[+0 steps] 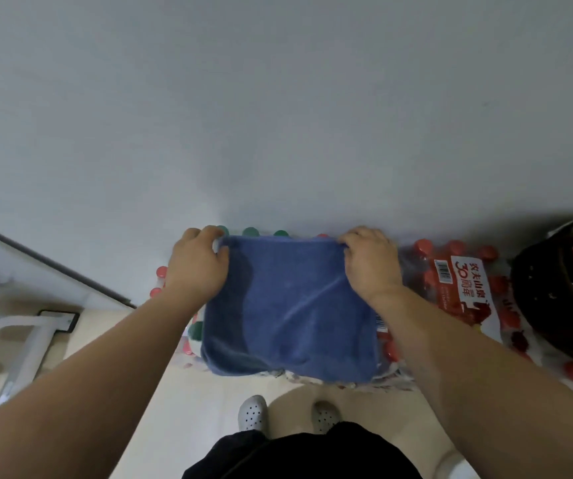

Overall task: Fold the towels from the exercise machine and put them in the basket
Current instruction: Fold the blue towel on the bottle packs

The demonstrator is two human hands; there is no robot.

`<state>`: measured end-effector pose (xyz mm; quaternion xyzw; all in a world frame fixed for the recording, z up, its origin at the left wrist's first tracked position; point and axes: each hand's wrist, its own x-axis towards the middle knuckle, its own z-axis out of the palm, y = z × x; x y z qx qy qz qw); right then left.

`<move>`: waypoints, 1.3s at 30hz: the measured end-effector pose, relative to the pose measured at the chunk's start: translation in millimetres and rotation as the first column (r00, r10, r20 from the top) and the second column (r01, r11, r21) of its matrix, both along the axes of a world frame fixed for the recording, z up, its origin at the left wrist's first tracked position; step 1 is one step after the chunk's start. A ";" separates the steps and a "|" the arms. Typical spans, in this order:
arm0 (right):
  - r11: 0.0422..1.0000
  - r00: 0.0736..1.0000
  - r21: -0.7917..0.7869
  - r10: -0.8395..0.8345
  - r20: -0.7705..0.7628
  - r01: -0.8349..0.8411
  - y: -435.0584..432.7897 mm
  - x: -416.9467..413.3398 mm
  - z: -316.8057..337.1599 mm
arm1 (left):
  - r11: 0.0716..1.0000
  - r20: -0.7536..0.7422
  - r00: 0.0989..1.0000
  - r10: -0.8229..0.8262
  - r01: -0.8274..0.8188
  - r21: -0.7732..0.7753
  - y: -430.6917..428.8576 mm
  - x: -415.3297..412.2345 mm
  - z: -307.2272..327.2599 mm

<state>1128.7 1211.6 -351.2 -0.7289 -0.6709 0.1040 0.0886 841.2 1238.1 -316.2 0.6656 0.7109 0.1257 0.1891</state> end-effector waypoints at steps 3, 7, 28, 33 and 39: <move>0.997 0.997 0.005 -0.083 -0.001 0.083 7.9 5.8 -1.6 | 0.988 0.000 0.996 -0.089 0.088 -0.128 23.6 -6.5 -9.1; 0.996 0.995 0.033 -0.079 0.055 0.078 10.4 10.2 -3.6 | 0.969 -0.009 0.980 -0.196 0.193 -0.156 39.7 -13.2 -13.0; 0.987 0.965 0.146 0.103 -0.242 -0.069 -75.0 22.0 97.2 | 0.826 0.262 0.793 -0.550 0.563 0.033 5.4 -55.6 80.0; 0.985 0.937 0.136 0.144 -0.318 -0.105 -105.5 39.4 124.8 | 0.823 0.131 0.812 -0.568 0.561 0.090 -25.2 -52.9 104.3; 0.997 0.914 0.017 0.082 -0.397 -0.082 -144.6 62.2 156.8 | 0.866 0.132 0.857 -0.498 0.484 0.126 -70.5 -45.6 123.9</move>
